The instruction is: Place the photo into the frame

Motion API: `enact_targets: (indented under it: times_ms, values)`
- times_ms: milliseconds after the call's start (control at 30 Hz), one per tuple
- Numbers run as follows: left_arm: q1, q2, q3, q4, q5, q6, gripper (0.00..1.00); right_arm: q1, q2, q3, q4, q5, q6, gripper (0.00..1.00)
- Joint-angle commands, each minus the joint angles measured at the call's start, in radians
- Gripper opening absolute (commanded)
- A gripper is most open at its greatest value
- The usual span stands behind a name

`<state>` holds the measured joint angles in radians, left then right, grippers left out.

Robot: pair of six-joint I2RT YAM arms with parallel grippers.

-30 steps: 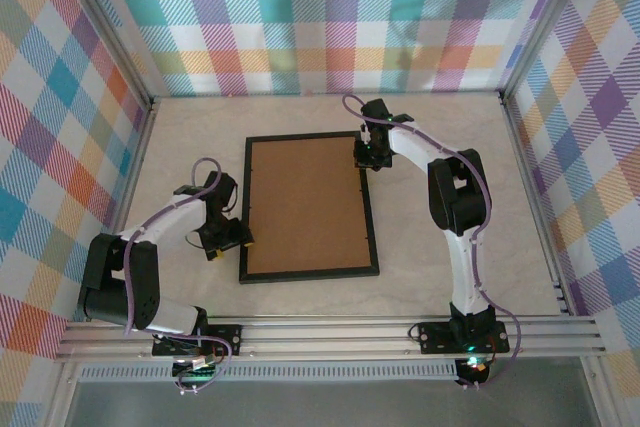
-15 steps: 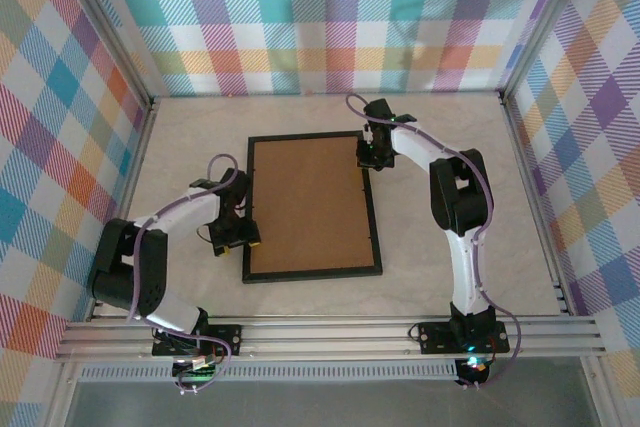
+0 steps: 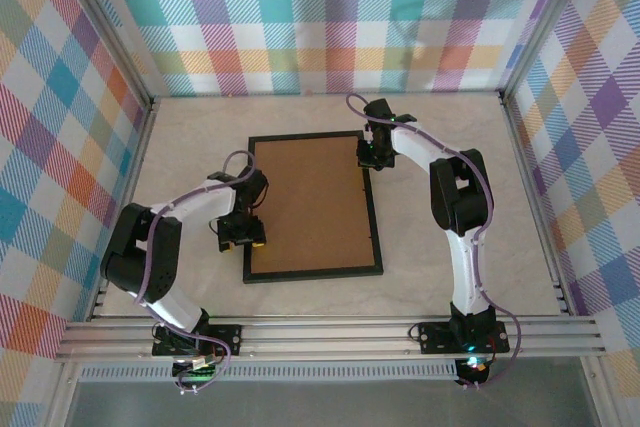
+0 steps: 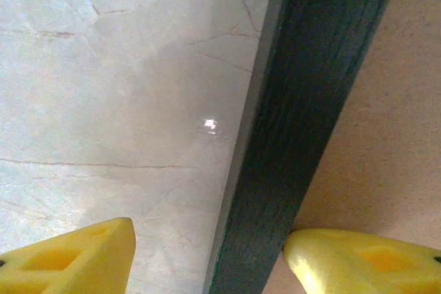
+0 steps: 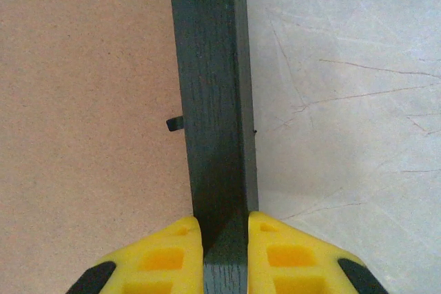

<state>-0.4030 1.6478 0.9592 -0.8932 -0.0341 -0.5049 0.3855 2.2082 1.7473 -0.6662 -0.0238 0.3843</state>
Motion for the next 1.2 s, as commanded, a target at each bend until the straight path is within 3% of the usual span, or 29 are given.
enact_targets:
  times_ms: [0,333,667,933,1033,1067,1167]
  values:
    - [-0.053,0.115,-0.023,0.148,0.112,0.001,0.66,0.031,0.015,-0.025,-0.110,-0.028,0.017,0.16]
    - [-0.009,-0.056,0.111,0.054,-0.024,0.039,0.68,0.016,-0.013,-0.001,-0.134,0.001,0.001,0.17]
    - [0.157,-0.218,0.093,0.083,0.032,0.045,0.70,0.001,-0.049,-0.001,-0.148,0.029,-0.016,0.21]
    - [0.279,-0.206,-0.027,0.338,0.205,-0.027,0.72,-0.003,-0.154,-0.072,-0.119,0.045,-0.054,0.72]
    - [0.284,-0.177,-0.036,0.436,0.197,-0.053,0.88,-0.002,-0.211,-0.119,-0.124,0.027,-0.083,0.94]
    - [0.285,-0.165,-0.034,0.460,0.197,-0.056,1.00,-0.002,-0.228,-0.139,-0.128,0.023,-0.083,1.00]
    - [0.289,-0.107,-0.027,0.546,0.226,-0.076,1.00,-0.002,-0.289,-0.228,-0.131,-0.014,-0.070,0.99]
